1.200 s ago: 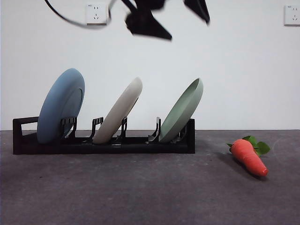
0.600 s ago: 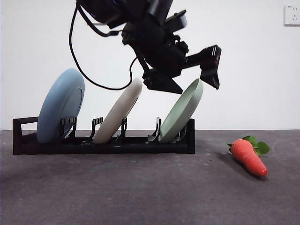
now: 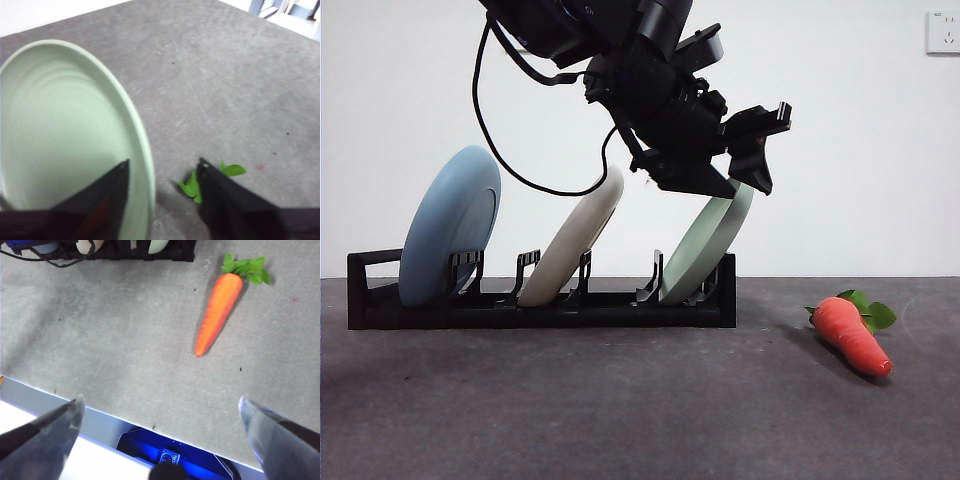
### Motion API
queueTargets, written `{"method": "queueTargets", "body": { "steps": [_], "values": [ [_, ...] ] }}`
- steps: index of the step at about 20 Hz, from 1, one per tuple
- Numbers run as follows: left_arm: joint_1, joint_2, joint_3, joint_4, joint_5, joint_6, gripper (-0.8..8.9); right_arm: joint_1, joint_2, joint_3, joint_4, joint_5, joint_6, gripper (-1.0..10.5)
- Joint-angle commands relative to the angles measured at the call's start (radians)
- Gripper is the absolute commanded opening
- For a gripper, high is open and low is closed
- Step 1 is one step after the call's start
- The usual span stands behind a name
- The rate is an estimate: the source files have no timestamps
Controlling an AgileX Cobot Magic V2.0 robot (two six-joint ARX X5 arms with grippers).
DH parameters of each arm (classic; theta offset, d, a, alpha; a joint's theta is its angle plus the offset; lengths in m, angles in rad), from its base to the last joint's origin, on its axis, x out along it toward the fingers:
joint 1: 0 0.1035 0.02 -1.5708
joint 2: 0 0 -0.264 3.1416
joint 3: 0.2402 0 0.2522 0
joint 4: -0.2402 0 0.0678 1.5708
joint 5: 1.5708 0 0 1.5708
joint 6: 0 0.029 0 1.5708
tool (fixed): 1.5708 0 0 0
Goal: Take the green plate from the plate rack,put the plate on the table,take the carrot from the table,put the carrot in the plate
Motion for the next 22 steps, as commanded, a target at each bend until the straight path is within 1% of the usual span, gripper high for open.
{"method": "queueTargets", "body": {
  "steps": [1,3,6,7,10,14,19,22],
  "values": [
    [-0.004,0.011,0.000,-0.003,0.014,0.010,0.89,0.002,-0.001,0.001,0.001,0.000,0.006,6.6],
    [-0.003,0.011,0.000,-0.006,0.063,0.007,0.17,0.002,-0.001,0.001,0.001,0.000,0.006,6.6],
    [-0.003,0.011,0.000,-0.006,0.084,0.007,0.13,0.002,-0.001,0.001,0.001,0.000,0.006,6.6],
    [-0.003,0.011,0.000,-0.006,0.084,0.007,-0.09,0.002,-0.001,0.001,0.001,0.000,0.006,6.6],
    [0.003,0.011,0.000,-0.002,0.092,-0.002,-0.08,0.002,-0.001,0.001,0.001,0.000,0.006,6.6],
    [0.015,-0.015,0.000,0.005,0.159,-0.023,-0.08,0.002,-0.001,0.001,0.001,0.000,0.006,6.6],
    [0.019,-0.112,0.000,-0.002,0.221,-0.027,-0.08,0.002,-0.001,0.001,0.002,0.000,0.006,6.6],
    [0.018,-0.194,0.000,-0.036,0.274,-0.053,-0.08,0.002,-0.001,0.001,0.002,-0.001,0.006,6.6]
  ]
}}
